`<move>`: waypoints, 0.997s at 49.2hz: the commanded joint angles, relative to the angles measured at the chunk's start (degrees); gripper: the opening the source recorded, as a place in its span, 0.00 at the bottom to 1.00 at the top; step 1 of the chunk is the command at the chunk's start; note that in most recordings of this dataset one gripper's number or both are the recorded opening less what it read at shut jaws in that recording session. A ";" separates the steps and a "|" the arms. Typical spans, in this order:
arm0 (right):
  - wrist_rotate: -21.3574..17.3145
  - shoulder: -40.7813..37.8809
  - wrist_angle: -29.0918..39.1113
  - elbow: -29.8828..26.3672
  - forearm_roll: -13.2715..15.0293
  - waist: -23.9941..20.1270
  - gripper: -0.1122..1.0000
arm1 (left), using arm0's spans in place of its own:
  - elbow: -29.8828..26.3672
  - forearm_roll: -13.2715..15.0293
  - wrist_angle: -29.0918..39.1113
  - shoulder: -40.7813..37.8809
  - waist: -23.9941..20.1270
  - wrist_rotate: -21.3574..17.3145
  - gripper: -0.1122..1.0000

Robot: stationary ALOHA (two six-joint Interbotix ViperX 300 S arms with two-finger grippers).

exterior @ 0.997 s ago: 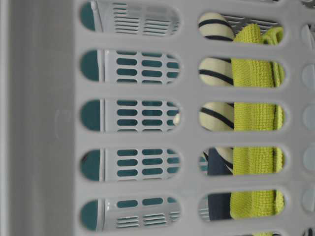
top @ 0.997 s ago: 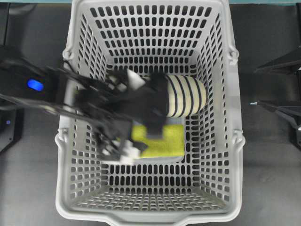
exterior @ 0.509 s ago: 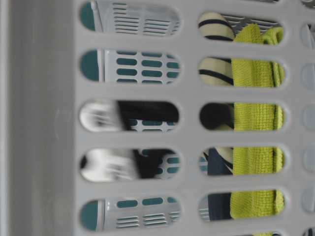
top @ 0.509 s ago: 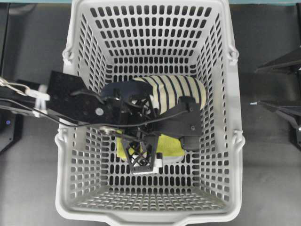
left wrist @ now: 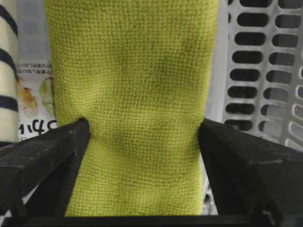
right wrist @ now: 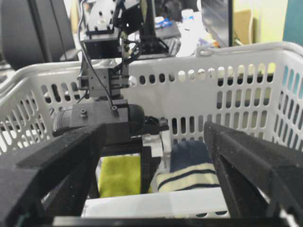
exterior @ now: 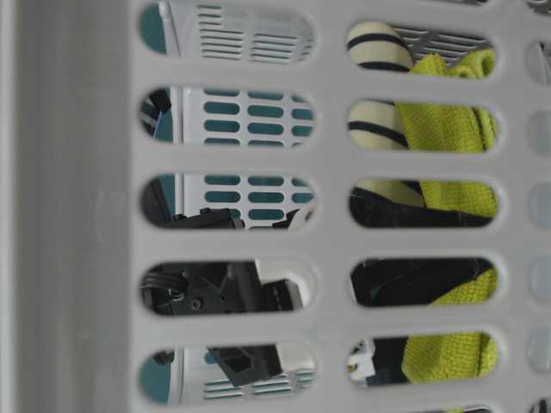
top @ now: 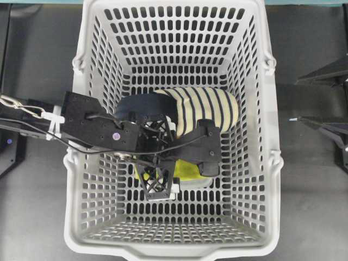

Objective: Pick up the yellow cloth from the shopping basket with the left arm.
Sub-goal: 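Close the left gripper on the cloth's edge, then lift the gripped cloth upward out of the basket with the left gripper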

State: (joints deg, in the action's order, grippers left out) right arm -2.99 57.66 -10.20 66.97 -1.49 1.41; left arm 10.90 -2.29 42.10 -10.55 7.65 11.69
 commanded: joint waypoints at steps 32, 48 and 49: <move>-0.09 0.53 -0.26 -0.09 -0.09 0.09 0.81 | -9.84 -0.26 9.32 9.49 0.53 -0.35 0.25; -0.09 1.93 -0.18 0.35 -0.18 0.53 0.81 | -30.23 -0.26 26.89 11.60 0.09 -0.35 0.25; -0.09 2.02 -0.18 0.44 -0.18 0.62 0.81 | -31.11 -0.35 27.77 11.25 0.09 -0.35 0.25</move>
State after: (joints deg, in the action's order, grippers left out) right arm -2.99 59.94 -10.11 67.76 -1.49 1.67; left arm -14.41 -2.46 65.92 0.09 7.91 11.34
